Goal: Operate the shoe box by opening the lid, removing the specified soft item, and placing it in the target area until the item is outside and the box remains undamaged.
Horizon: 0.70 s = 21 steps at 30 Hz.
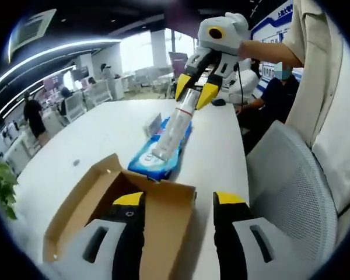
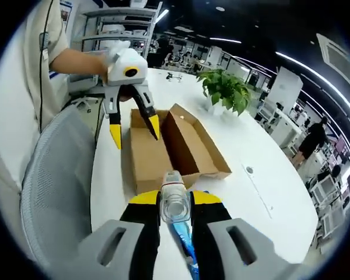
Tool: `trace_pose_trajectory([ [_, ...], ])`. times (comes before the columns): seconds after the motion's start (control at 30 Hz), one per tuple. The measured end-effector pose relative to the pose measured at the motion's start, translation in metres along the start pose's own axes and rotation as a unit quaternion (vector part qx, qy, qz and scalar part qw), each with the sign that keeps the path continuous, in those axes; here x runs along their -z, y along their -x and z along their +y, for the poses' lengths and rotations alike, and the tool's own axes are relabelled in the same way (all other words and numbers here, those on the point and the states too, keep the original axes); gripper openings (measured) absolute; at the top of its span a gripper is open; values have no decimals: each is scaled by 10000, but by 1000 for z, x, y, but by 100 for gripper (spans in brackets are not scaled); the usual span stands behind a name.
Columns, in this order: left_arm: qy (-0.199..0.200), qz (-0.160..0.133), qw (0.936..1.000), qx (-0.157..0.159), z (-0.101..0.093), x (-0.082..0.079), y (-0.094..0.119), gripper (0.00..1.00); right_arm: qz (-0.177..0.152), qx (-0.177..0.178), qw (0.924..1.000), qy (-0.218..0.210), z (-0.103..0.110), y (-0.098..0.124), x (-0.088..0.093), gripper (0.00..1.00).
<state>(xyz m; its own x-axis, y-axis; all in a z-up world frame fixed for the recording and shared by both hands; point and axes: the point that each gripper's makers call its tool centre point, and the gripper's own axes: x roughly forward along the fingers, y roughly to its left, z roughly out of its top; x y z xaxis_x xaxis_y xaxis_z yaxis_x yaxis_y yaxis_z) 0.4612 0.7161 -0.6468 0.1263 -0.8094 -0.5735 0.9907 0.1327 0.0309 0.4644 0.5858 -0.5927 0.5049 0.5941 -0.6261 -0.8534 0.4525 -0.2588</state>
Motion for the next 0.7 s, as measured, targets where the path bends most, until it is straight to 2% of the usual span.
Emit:
trace_pose_trajectory([
  [0.27, 367, -85, 9983, -446, 12, 7, 17, 58, 280, -60, 9994, 189, -32, 3, 8, 16],
  [0.7, 603, -242, 9915, -1132, 28, 16, 37, 75, 846, -327, 9940, 608, -80, -4, 24, 16],
])
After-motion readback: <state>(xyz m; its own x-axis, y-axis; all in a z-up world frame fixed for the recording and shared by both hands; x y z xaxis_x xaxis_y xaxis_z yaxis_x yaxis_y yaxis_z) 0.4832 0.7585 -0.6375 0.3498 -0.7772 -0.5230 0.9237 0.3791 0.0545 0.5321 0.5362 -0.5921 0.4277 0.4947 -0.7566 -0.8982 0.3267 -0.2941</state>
